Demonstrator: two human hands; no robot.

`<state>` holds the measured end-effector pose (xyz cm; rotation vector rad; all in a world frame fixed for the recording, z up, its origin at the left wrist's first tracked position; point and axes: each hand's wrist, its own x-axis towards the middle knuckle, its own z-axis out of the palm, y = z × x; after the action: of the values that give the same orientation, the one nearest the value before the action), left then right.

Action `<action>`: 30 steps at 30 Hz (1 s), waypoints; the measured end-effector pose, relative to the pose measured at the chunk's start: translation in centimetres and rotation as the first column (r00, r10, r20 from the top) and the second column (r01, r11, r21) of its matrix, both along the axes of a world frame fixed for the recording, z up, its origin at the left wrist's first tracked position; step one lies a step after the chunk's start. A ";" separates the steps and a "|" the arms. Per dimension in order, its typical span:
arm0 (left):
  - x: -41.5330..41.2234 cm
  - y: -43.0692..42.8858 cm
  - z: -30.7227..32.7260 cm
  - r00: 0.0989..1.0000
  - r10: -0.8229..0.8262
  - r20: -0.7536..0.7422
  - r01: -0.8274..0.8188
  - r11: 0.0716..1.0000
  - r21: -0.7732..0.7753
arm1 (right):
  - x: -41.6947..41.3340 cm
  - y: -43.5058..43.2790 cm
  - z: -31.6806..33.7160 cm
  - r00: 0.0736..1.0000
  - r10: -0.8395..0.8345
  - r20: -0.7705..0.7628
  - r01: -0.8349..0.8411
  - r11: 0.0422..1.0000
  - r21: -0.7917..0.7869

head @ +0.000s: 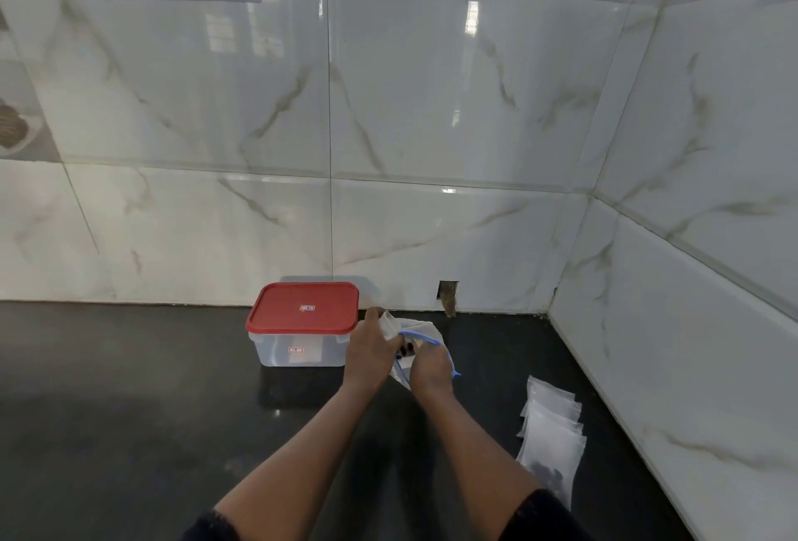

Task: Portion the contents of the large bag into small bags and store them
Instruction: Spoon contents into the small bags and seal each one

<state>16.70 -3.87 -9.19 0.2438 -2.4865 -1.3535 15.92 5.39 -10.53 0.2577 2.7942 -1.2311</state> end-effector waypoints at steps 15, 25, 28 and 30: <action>0.1 -0.5 0.0 1.000 0.012 -0.016 -0.012 1.000 0.012 | -0.3 -1.1 0.5 0.983 -0.160 0.085 0.181 0.910 -0.374; -0.4 -0.3 -0.4 1.000 -0.003 -0.018 0.003 1.000 0.000 | -0.3 -2.2 1.1 0.866 -0.390 0.313 0.500 0.639 -0.585; -0.5 -0.5 -0.5 1.000 0.004 -0.016 -0.004 1.000 0.000 | -0.2 -2.5 1.3 0.852 -0.396 0.343 0.520 0.565 -0.640; -0.4 -0.6 -0.4 1.000 0.000 -0.017 0.000 1.000 -0.001 | -0.1 -2.4 1.7 0.854 -0.387 0.348 0.517 0.560 -0.647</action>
<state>16.29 -4.47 -9.57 0.2317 -2.4730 -1.3487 15.87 2.96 -8.86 0.9998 1.8970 -2.1863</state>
